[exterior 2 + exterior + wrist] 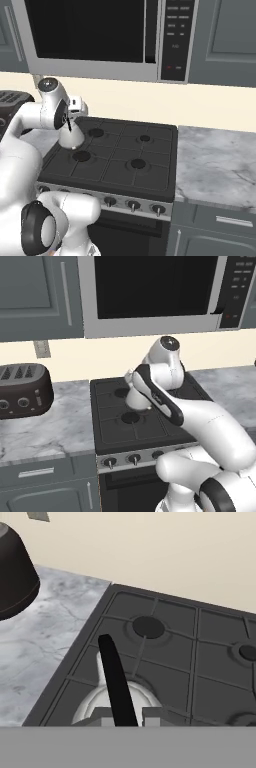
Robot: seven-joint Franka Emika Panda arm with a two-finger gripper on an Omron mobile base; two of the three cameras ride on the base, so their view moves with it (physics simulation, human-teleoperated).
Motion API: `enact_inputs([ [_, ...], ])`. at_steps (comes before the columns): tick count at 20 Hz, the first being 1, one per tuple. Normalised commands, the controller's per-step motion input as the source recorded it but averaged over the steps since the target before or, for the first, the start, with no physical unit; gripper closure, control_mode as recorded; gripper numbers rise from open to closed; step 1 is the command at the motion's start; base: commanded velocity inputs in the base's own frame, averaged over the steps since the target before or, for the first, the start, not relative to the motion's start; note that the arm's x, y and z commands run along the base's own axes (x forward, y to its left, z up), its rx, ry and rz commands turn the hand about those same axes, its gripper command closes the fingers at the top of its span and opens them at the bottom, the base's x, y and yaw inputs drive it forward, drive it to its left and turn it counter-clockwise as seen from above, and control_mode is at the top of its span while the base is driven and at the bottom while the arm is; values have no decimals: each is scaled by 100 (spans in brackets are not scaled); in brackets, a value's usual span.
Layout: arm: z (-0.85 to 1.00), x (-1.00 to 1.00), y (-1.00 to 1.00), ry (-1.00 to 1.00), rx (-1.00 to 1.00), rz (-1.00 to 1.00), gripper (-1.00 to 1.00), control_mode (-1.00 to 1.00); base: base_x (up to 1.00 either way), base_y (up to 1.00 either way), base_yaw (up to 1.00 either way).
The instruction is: The kettle is done boiling. Turn off the stove, then wait for 300 timesteps before moving the kettle to the dining table.
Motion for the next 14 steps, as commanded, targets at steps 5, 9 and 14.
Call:
enact_inputs([
  [5, 19, -26, -10, 0, -1, -2, 100, -100, 0, 0, 0],
  [9, 11, -13, -3, 0, 0, -1, 100, -100, 0, 0, 0],
  [14, 0, 0, 0, 0, 0, 0, 100, -100, 0, 0, 0],
])
